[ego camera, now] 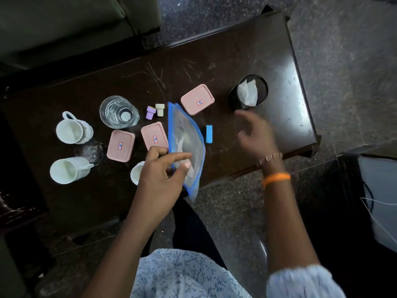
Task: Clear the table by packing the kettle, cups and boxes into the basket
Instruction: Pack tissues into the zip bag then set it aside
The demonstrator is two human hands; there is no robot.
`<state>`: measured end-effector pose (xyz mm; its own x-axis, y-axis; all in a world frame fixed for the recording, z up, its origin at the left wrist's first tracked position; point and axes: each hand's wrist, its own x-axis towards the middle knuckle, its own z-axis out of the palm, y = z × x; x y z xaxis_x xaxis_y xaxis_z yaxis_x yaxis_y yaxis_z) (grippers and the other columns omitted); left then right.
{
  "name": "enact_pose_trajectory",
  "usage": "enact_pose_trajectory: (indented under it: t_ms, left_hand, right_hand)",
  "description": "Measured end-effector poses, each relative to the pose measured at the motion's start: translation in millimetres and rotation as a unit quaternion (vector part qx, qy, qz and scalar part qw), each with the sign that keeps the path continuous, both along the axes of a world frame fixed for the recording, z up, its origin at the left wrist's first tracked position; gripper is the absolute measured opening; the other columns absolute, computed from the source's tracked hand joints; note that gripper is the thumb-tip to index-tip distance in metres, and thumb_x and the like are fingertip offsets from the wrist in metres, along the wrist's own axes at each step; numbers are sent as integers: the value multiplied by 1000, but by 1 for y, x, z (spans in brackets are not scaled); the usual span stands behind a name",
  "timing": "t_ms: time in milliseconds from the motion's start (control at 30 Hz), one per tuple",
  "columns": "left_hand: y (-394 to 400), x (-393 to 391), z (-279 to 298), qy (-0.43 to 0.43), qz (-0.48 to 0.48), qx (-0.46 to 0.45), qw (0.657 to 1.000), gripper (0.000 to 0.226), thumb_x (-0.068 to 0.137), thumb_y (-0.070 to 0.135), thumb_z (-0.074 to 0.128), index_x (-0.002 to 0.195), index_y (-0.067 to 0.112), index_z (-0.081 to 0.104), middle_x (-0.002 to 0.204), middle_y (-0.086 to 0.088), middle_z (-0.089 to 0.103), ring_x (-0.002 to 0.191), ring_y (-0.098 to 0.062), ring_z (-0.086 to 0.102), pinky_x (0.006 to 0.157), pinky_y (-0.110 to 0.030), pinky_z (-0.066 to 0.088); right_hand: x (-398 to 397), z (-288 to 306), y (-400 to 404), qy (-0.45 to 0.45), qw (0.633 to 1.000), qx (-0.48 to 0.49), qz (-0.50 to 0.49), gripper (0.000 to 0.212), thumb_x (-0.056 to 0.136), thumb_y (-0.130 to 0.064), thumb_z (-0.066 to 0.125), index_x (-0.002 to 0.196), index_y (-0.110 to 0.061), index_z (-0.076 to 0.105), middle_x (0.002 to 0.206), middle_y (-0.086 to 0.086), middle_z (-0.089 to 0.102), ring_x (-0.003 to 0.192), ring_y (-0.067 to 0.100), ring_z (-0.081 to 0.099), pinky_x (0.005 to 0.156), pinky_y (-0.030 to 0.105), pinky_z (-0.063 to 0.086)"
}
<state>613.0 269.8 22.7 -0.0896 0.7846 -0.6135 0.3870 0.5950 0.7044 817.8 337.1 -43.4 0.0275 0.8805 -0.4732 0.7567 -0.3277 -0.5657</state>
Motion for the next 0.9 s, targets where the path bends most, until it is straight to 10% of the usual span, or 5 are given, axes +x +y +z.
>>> enact_pose_trajectory:
  t_ms: [167,333,567,733,900]
  left_hand:
    - [5,9,11,-113,139,-31,983,23,90,5,55,86,20,72,111,-3,50,82,-3,65,80,-19,55]
    - [0,7,19,-279,148,1,949,40,81,11,64,115,32,61,122,2,55,98,-9,68,86,-24,54]
    - [1,-32,-27,-75,107,-160,978,101,75,40,72,149,35,3,131,22,44,119,-9,45,98,-29,34]
    - [-2,-44,-45,-139,106,-138,975,58,85,7,64,131,34,40,125,-7,63,115,-22,60,100,-42,47]
    - [3,-51,-51,-174,16,-50,983,78,81,-16,53,125,47,45,118,26,58,103,-2,60,78,-27,56]
  right_hand:
    - [-53,30,-95,266,944,-175,88,120,61,-24,84,148,-24,3,158,-8,10,146,9,12,118,51,17]
    - [-82,18,-106,223,943,54,-242,31,82,11,53,105,-9,62,103,-2,65,98,9,61,88,28,48]
    - [-55,12,-97,413,850,-25,-327,30,88,12,45,95,-14,59,71,-12,73,68,-4,67,61,9,51]
    - [-49,8,-94,343,856,-38,-384,69,79,10,61,130,-24,30,102,11,62,85,14,63,78,26,54]
    - [-37,7,-94,300,932,-11,-203,94,64,10,76,141,-17,29,132,8,49,121,12,49,102,18,41]
